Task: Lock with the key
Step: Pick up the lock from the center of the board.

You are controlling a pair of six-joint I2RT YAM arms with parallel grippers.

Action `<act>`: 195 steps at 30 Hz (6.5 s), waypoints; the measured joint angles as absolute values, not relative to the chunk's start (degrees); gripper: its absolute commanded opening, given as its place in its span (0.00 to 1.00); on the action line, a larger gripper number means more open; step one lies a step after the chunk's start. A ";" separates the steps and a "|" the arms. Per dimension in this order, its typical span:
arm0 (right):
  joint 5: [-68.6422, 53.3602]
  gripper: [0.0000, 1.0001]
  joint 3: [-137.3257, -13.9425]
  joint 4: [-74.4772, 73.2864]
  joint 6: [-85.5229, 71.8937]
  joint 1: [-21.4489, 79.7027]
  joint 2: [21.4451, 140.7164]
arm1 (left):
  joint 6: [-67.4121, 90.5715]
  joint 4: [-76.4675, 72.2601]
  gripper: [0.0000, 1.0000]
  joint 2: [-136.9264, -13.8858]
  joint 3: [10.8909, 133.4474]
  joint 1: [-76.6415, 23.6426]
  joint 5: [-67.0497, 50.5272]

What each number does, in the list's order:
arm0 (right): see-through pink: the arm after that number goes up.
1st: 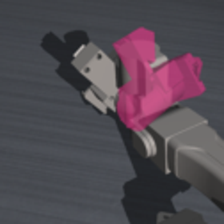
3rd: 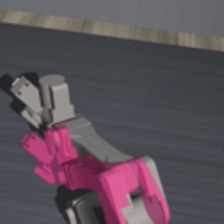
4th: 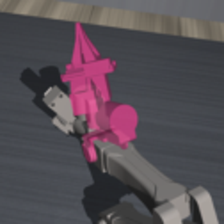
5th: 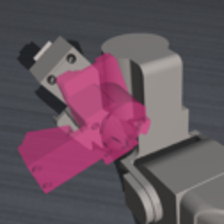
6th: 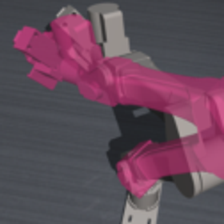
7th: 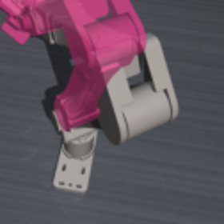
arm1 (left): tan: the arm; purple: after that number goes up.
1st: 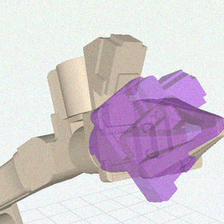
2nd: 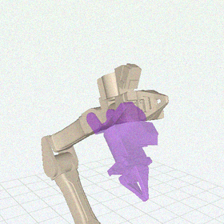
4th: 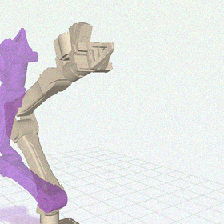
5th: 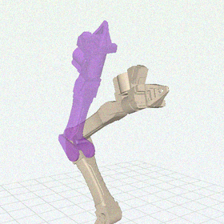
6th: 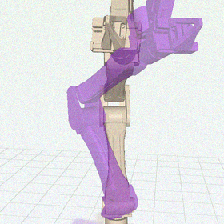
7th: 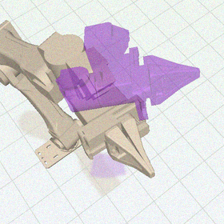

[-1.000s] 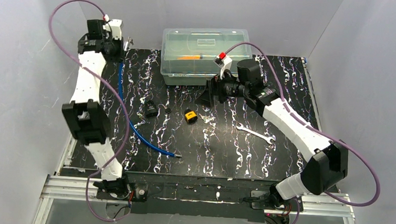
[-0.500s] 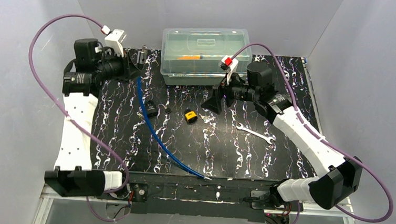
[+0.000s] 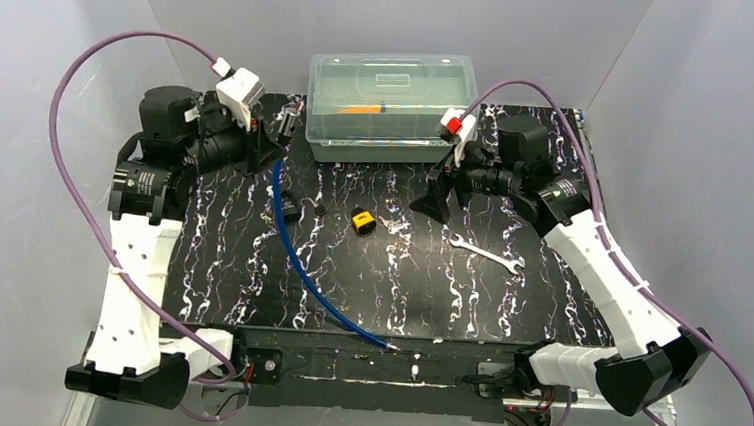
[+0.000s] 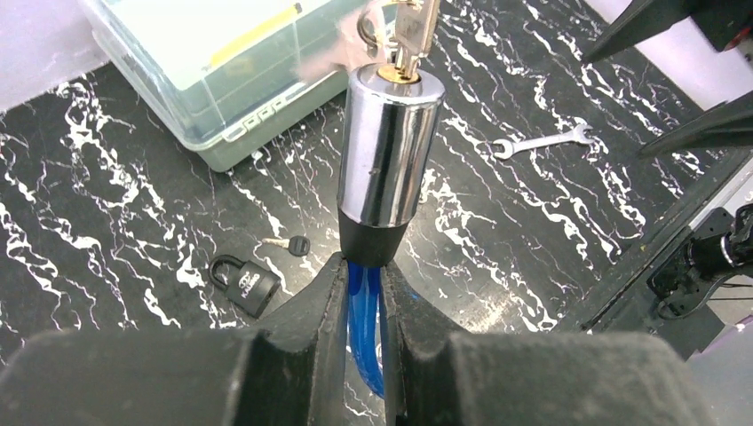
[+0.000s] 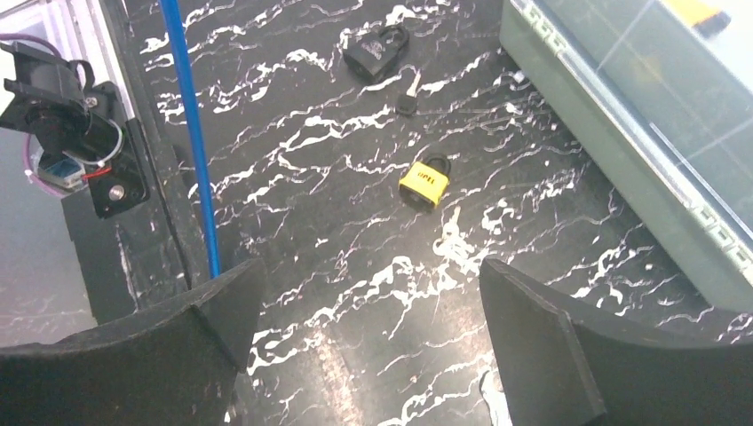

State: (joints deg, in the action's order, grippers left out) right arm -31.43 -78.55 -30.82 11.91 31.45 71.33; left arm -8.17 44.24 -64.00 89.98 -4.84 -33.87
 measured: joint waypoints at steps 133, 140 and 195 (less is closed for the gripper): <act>-22.63 0.96 -108.73 -48.52 25.57 32.75 72.11 | -8.92 62.55 0.00 -76.11 108.45 -17.97 -40.80; -17.36 0.98 -110.57 -53.77 30.95 36.38 78.46 | -7.30 65.57 0.00 -79.42 110.65 -19.53 -40.20; 14.76 0.09 -101.36 -41.51 39.50 56.40 85.49 | -6.18 66.66 0.00 -82.52 109.97 -22.26 -41.15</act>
